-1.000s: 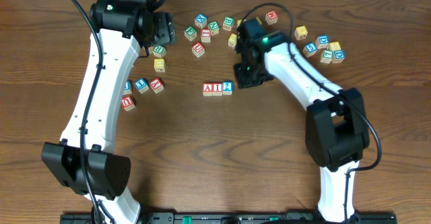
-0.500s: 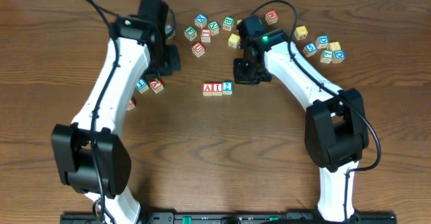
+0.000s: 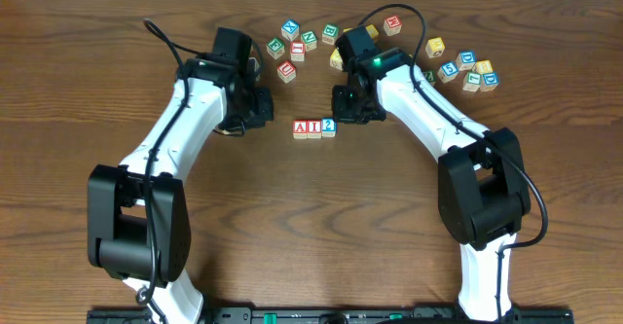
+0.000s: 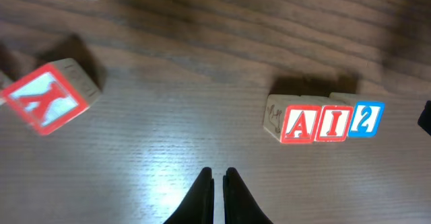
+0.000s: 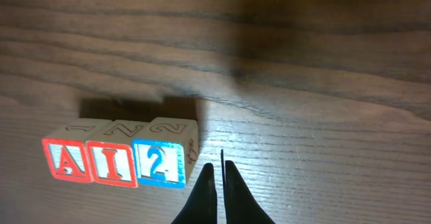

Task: Spell out AI2
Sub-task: 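Lift the right gripper and move the left gripper toward the A block, then push the A, I, 2 row together from both ends with both grippers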

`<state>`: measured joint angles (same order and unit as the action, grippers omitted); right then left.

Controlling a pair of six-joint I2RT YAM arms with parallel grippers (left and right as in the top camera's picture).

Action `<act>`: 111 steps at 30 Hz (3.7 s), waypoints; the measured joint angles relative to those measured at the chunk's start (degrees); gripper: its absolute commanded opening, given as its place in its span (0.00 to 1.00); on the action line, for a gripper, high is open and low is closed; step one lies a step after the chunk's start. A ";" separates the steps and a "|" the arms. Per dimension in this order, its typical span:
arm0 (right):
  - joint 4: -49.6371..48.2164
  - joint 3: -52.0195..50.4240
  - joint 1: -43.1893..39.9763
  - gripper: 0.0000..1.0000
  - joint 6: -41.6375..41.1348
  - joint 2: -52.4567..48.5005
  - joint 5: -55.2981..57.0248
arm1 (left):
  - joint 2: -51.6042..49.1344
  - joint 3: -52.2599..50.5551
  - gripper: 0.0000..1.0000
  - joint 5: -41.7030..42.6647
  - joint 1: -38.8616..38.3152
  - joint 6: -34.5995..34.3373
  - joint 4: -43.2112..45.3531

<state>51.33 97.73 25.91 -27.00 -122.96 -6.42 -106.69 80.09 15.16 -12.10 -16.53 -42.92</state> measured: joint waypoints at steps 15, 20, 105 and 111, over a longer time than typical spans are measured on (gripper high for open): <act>-1.09 0.00 0.04 0.01 -2.36 -4.09 -0.04 | -1.49 -2.60 0.07 0.98 -0.22 -0.83 5.70; -1.40 -0.07 0.09 0.01 -2.40 -4.61 -0.04 | -5.79 -2.62 0.07 3.28 -0.24 -1.49 7.39; 1.75 -0.07 -1.01 0.01 -0.79 -4.61 0.31 | -8.44 -2.62 0.08 4.20 -8.98 -1.88 16.17; 1.75 -0.07 -1.01 0.01 -0.79 -4.61 0.42 | -8.44 -2.62 0.07 4.20 -9.03 -2.56 16.09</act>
<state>53.08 97.67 24.91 -27.79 -127.57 -6.00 -115.13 77.47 19.35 -21.12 -19.09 -26.83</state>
